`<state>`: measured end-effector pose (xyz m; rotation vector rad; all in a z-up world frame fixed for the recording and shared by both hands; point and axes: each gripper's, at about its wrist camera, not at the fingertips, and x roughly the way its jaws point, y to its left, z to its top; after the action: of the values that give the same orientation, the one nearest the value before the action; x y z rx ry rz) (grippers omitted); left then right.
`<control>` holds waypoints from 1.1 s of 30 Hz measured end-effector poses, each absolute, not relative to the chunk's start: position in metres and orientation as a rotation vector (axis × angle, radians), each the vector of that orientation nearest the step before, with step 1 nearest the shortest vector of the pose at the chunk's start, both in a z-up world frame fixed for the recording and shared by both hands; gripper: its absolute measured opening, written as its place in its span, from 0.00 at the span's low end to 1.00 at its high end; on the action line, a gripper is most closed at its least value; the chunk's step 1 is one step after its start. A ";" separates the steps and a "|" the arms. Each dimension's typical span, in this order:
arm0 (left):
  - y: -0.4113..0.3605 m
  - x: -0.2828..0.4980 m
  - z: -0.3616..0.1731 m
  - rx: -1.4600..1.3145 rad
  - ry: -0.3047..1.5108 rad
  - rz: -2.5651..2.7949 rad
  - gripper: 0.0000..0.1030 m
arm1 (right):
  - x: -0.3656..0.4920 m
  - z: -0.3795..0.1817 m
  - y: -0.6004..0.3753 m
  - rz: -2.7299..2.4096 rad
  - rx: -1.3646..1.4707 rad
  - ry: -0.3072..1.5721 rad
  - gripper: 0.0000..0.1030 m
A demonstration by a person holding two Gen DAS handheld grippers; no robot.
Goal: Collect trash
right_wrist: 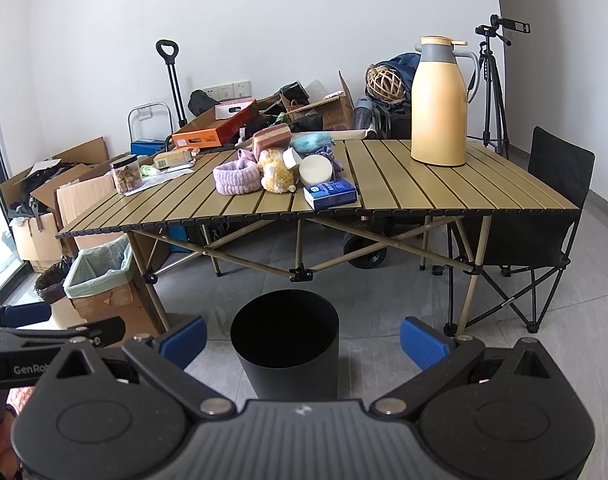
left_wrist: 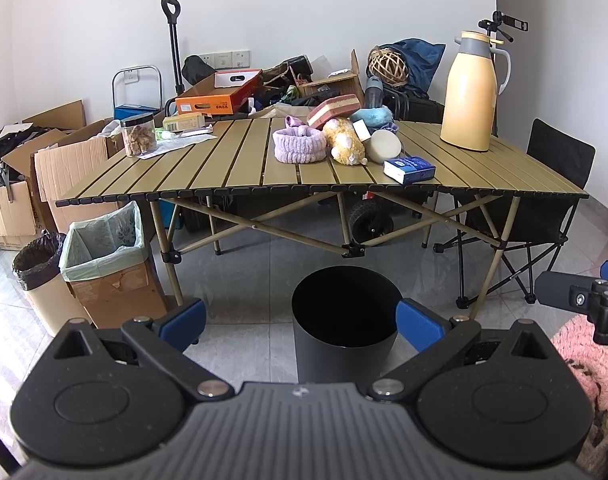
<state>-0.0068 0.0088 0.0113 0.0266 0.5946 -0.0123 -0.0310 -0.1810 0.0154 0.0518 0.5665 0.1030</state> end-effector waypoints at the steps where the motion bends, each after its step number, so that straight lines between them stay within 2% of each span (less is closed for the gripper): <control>1: 0.009 -0.007 0.011 0.027 0.595 -0.012 1.00 | -0.031 0.015 -0.181 0.103 0.052 0.566 1.00; 33: 0.019 0.004 0.016 0.035 0.584 -0.012 1.00 | -0.007 0.019 -0.175 0.115 0.030 0.543 1.00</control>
<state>0.0039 0.0186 0.0161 0.0354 0.5845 -0.0123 -0.0070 -0.1748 0.0187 0.0304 0.5426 0.1154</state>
